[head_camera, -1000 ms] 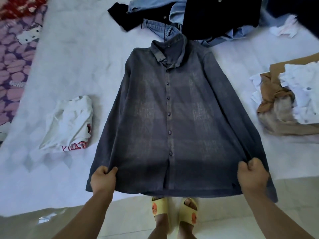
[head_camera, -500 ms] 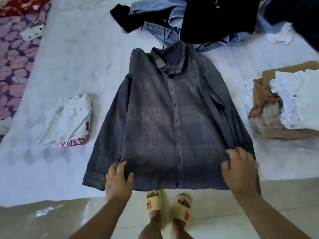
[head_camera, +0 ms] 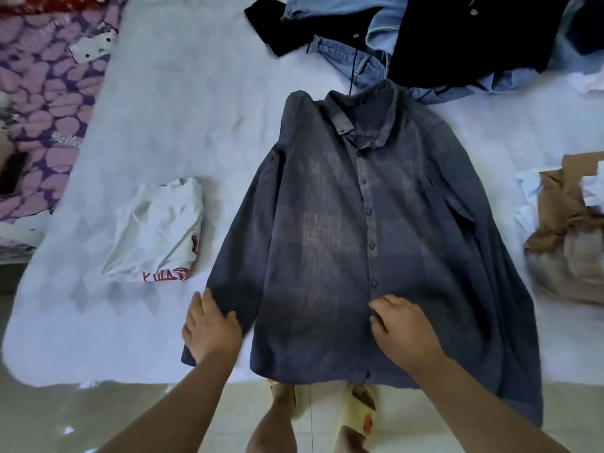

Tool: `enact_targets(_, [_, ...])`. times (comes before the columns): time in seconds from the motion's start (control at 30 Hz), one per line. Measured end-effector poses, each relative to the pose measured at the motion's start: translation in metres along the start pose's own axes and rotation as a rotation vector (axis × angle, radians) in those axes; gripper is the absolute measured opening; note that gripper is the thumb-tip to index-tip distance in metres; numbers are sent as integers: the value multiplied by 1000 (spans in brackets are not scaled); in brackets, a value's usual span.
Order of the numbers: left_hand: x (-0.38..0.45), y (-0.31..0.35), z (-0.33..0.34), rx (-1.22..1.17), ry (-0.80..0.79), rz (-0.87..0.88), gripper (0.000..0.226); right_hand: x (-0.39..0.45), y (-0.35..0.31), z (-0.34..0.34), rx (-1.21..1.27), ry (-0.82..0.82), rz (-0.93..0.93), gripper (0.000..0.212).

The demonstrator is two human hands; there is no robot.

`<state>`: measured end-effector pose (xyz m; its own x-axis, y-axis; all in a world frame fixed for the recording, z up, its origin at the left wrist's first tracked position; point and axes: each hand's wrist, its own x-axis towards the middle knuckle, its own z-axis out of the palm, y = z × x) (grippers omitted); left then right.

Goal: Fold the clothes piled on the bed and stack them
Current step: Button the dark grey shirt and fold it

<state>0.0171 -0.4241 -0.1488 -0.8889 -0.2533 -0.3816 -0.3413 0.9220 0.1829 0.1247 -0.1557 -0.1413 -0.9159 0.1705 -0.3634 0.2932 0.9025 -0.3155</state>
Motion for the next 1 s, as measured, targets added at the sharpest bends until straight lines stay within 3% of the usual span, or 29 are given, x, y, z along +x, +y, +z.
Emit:
enact_targets(0.1, [27,-19,-4,-18,-75,-185,63,17,-26,1,59,-45,-15,23])
enact_targets(0.2, [47,-30,-13,47,-144,-136,32,31,-53,-1,77,-76,-21,23])
enact_targets(0.27, [56,-33,-25,-114,-182,-108,21,40,-73,-6,82,-105,-14,22])
enact_targets(0.43, [72,-35,-82,-478,-71,-181,11,65,-125,-23,80,-180,-18,23])
enact_targets(0.6, [97,-39,-146,-567,15,-202,11,91,-197,-50,123,-197,-83,31])
enact_targets(0.73, [109,-31,-191,-672,31,-156,12,96,-266,-76,345,-225,-156,50])
enact_targets(0.87, [100,6,-227,-847,-101,10,6,91,-322,-104,739,-300,-129,68])
enact_targets(0.93, [93,28,-242,-980,-242,102,7,91,-327,-116,892,-223,-40,54])
enact_targets(1.0, [89,46,-250,-1116,-424,206,19,94,-314,-129,951,-46,49,22])
